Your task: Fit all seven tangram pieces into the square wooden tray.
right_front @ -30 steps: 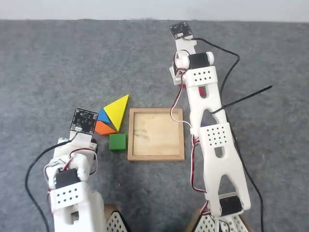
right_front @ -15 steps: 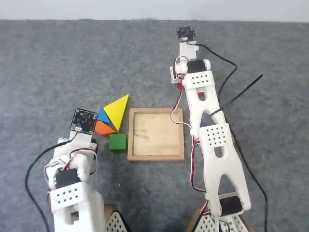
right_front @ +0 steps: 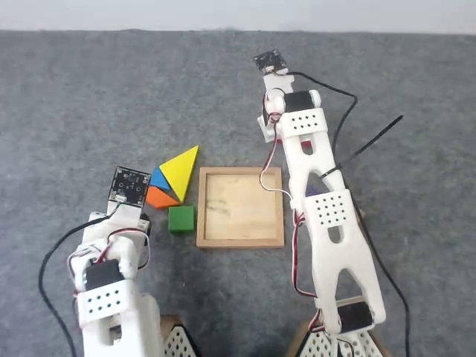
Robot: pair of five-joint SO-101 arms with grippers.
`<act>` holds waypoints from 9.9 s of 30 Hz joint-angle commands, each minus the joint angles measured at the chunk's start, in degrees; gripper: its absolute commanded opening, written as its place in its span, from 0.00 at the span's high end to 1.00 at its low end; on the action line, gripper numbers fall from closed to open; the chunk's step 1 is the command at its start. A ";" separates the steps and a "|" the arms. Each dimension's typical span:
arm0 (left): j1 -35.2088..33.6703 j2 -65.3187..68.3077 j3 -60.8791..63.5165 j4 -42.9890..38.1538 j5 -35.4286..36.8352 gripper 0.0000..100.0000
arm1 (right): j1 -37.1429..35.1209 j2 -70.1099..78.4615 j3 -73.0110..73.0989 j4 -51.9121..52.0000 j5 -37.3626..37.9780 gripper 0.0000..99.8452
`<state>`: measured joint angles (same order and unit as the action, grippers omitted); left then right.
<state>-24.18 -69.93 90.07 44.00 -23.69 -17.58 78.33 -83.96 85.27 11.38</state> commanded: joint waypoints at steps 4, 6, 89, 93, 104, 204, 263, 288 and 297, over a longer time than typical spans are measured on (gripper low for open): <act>0.09 -1.32 -0.66 -1.23 -0.62 0.82 | -0.92 -6.99 -0.35 3.03 4.04 0.57; 0.09 -1.32 -0.66 -1.23 -0.62 0.82 | -1.27 -7.43 0.18 3.03 8.26 0.57; 0.09 -1.32 -0.66 -1.23 -0.62 0.82 | 1.36 -6.02 -0.35 12.88 23.56 0.81; 0.09 -1.32 -0.66 -1.23 -0.62 0.82 | 1.71 -8.22 -0.26 14.02 23.56 0.81; 0.09 -1.32 -0.66 -1.23 -0.62 0.82 | 0.84 -13.32 -0.35 16.57 23.56 0.81; 0.18 -1.32 -0.66 -1.23 -0.62 0.82 | -1.01 -3.47 0.18 0.92 -1.58 0.59; 0.09 -1.32 -0.66 -1.23 -0.62 0.82 | -1.89 -0.84 0.18 8.84 14.15 0.70; 0.09 -1.32 -0.66 -1.23 -0.62 0.82 | -1.27 -1.98 -0.35 9.19 14.59 0.78; 0.18 -1.32 -0.66 -1.23 -0.62 0.82 | -1.27 -7.52 -0.35 11.21 12.66 0.78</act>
<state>-24.18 -69.93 90.07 44.00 -23.69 -18.81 75.60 -83.52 94.95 25.19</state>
